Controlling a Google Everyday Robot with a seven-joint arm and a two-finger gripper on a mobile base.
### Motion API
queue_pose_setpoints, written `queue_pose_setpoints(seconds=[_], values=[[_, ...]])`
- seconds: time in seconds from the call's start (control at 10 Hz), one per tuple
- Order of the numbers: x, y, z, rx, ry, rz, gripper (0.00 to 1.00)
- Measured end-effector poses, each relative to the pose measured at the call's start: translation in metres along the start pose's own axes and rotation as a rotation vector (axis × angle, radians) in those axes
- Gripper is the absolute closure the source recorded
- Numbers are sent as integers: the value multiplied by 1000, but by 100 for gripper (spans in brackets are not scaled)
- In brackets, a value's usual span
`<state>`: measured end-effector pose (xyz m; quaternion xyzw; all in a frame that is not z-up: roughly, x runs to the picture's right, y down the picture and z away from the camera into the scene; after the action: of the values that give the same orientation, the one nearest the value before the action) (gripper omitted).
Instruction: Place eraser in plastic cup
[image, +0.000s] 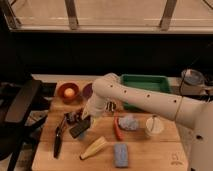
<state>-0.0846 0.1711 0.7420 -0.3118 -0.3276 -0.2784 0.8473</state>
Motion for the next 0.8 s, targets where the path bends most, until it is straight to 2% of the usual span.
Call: queue_pose_setpoints(seconds=[0.3, 0.5, 0.6, 0.8], values=[[-3, -2, 6, -3, -12, -3, 48], [-5, -2, 8, -1, -18, -4, 25], [-7, -3, 9, -3, -19, -8, 21], [-7, -3, 8, -2, -20, -9, 20]])
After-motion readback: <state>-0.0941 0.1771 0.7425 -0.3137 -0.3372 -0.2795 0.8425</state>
